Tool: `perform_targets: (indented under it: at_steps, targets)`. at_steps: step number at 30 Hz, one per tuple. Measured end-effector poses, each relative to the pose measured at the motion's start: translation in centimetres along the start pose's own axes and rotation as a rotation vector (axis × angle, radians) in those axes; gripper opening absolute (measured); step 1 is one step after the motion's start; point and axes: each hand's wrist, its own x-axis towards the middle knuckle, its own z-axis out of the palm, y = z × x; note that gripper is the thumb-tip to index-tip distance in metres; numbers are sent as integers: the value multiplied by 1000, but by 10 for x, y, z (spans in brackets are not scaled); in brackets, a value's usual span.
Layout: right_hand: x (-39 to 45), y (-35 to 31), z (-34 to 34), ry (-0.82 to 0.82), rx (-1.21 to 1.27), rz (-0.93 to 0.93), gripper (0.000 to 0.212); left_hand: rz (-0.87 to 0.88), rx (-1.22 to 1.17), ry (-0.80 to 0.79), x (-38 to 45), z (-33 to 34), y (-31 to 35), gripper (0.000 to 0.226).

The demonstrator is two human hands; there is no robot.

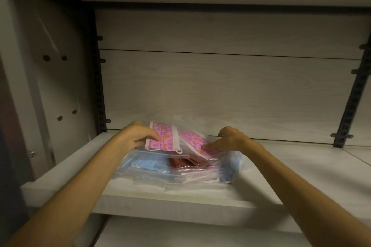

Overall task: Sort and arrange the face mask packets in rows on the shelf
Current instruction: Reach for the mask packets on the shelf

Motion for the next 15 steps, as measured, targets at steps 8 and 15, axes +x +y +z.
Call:
perform_targets:
  at_steps: [8,15]
  targets:
    - [-14,14,-19,-107,357,73,43,180,86,131,0,-14,-10,28]
    - [-41,24,-13,-215,890,-64,29,70,-43,-15,-23,-10,-7,24]
